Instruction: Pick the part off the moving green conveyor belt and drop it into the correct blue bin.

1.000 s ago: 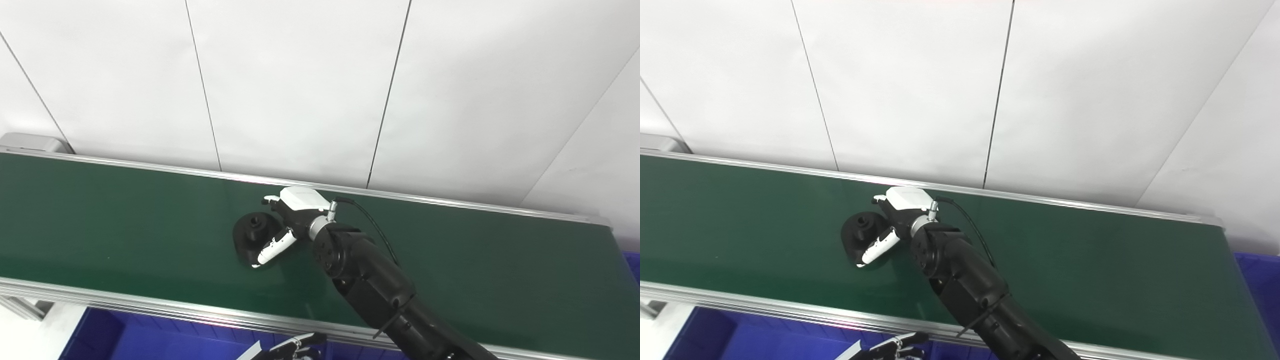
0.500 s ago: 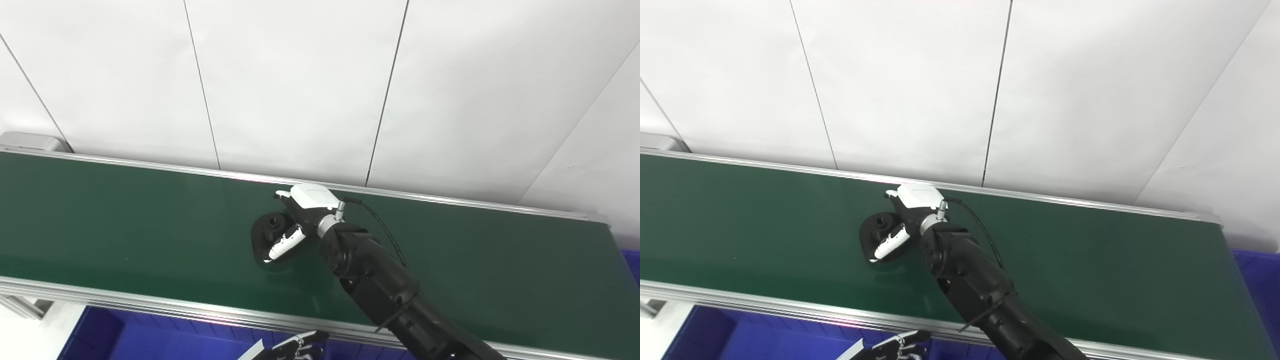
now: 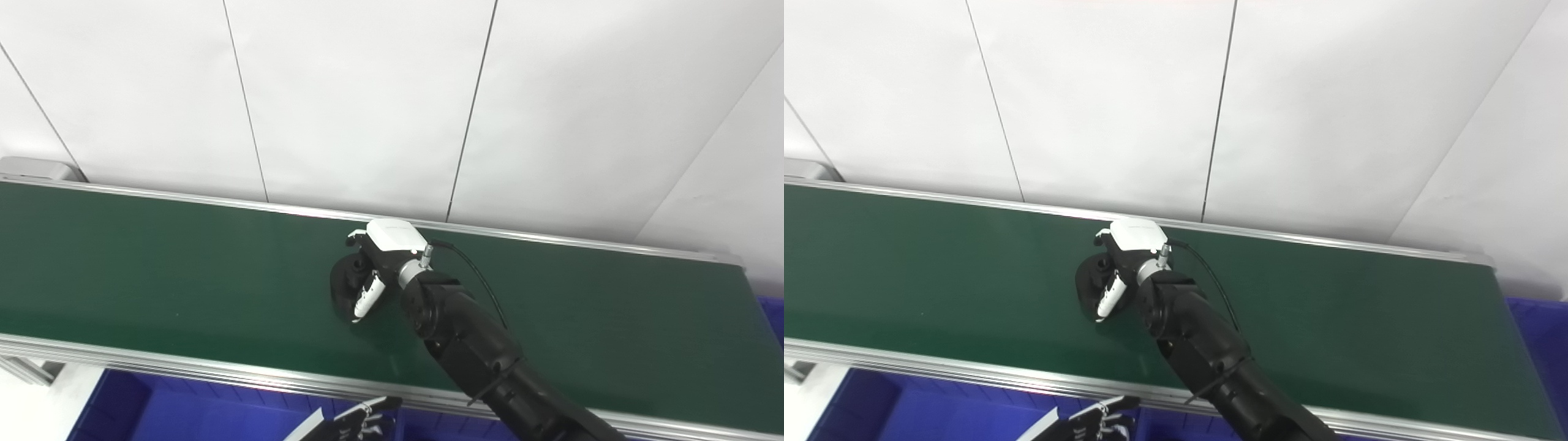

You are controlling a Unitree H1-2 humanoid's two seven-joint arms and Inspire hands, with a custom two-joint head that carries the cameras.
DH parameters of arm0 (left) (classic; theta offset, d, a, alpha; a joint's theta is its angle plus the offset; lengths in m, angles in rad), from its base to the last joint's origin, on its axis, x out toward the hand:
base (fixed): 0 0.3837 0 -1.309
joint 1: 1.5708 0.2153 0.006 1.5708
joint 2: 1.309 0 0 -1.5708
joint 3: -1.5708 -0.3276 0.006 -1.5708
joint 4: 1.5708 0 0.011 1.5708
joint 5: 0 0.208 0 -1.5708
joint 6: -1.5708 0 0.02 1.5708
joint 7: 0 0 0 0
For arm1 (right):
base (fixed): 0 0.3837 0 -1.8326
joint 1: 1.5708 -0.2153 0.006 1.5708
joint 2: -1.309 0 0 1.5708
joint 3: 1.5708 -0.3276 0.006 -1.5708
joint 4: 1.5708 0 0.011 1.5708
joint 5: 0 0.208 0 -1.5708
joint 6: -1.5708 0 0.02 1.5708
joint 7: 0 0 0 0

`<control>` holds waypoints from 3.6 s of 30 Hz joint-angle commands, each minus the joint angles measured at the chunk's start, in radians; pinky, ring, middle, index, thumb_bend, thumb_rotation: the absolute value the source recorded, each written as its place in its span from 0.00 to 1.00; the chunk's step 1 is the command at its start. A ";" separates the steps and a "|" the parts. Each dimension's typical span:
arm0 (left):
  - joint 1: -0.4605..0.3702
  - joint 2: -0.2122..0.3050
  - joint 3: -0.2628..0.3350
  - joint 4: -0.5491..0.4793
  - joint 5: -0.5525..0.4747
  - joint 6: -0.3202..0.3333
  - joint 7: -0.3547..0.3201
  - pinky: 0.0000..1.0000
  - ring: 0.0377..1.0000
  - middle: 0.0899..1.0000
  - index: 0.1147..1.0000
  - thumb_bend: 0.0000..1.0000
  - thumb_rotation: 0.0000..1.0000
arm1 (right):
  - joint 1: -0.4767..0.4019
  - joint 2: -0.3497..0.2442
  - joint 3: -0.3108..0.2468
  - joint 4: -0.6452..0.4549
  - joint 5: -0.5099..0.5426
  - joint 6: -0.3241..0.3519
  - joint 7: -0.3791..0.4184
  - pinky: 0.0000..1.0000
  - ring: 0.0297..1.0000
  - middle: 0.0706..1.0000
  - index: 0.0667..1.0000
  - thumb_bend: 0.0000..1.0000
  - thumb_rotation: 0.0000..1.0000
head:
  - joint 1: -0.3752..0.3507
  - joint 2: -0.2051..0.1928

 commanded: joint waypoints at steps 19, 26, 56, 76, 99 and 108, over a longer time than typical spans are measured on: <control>-0.014 0.008 0.019 -0.027 -0.028 -0.033 -0.014 0.78 0.86 0.92 0.89 0.93 0.46 | 0.105 -0.001 0.029 -0.081 -0.029 -0.040 -0.051 0.26 0.33 0.36 0.48 0.52 0.00 | -0.020 0.019; -0.011 -0.003 0.049 -0.018 -0.064 -0.033 -0.062 0.81 0.88 0.92 0.89 0.92 0.43 | 0.147 -0.061 0.014 -0.163 -0.040 -0.104 -0.129 0.21 0.25 0.35 0.48 0.52 0.00 | -0.030 0.024; 0.016 -0.002 0.131 -0.090 -0.096 -0.033 -0.157 0.80 0.88 0.91 0.88 0.91 0.41 | 0.692 -0.208 -0.367 -1.223 -0.130 0.008 0.132 0.32 0.39 0.39 0.49 0.52 0.00 | -0.068 0.125; 0.033 -0.018 0.175 -0.130 -0.098 -0.033 -0.116 0.79 0.87 0.90 0.88 0.90 0.44 | 1.057 -0.150 -0.343 -0.956 -0.065 -0.142 -0.070 0.30 0.36 0.37 0.50 0.52 0.00 | -0.047 0.215; 0.090 -0.057 0.184 -0.197 -0.069 -0.032 -0.045 0.79 0.86 0.90 0.87 0.86 0.35 | 1.079 -0.149 -0.378 -0.846 -0.034 -0.098 -0.093 0.69 0.80 0.83 0.82 0.81 0.37 | 0.124 0.210; 0.118 -0.055 0.176 -0.221 -0.076 -0.033 -0.009 0.81 0.87 0.92 0.88 0.86 0.34 | 1.201 -0.158 -0.368 -0.962 0.073 -0.249 -0.195 0.88 0.98 1.00 1.00 0.94 0.55 | 0.124 0.191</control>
